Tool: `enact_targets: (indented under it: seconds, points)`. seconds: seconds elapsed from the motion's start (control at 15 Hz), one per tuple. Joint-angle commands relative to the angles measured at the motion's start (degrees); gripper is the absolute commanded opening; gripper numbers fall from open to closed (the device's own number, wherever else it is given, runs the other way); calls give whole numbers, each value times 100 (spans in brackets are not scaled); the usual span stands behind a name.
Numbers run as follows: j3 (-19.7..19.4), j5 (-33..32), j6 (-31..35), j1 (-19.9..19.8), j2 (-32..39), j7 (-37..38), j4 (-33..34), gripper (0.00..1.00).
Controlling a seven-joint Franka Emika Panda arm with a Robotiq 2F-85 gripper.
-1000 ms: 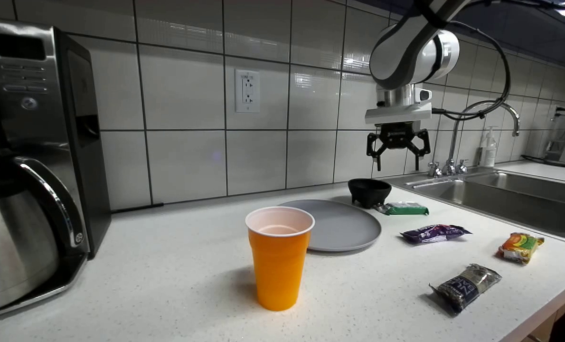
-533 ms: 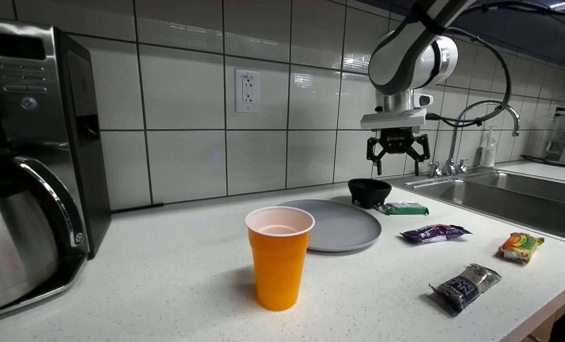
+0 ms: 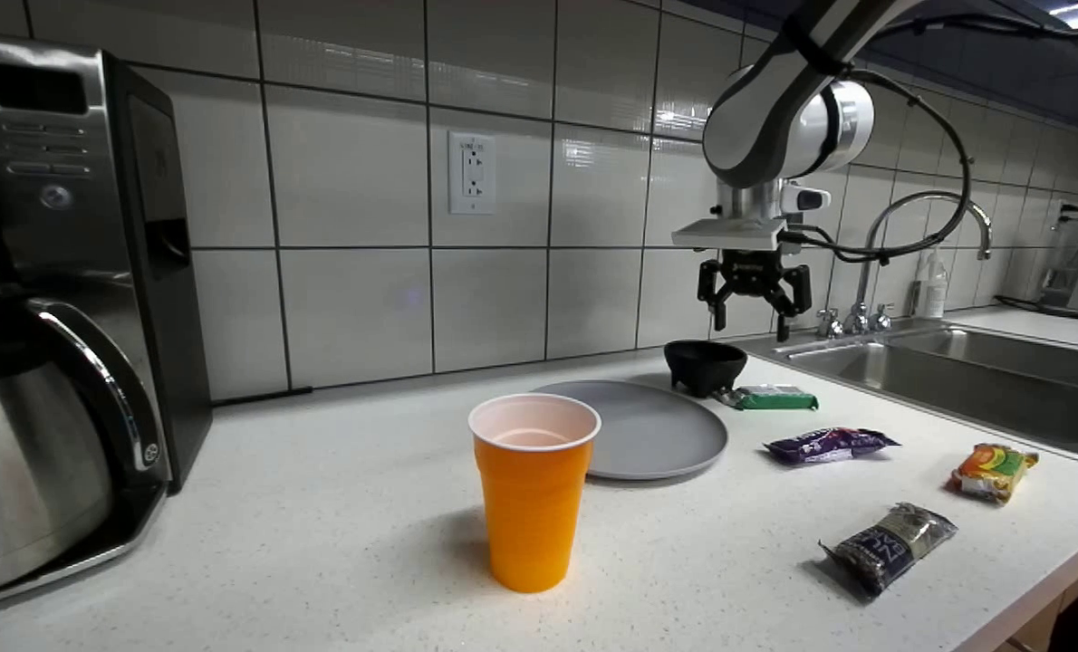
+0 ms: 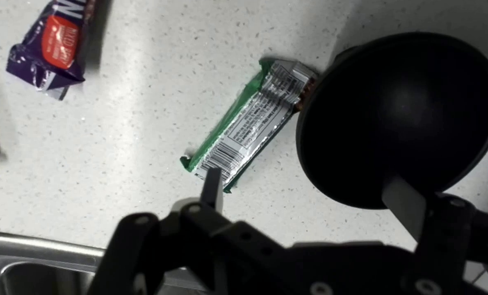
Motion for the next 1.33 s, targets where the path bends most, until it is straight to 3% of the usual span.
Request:
enact_targets:
  seconds: [0.0, 0.47, 1.27]
  points:
    - [-63, 220, 257, -107, -95, 718, -117, 100]
    - [-228, 348, 184, -257, -66, 1951, -173, 100]
    - [-135, 1162, 252, -471, 368, 2754, -120, 100]
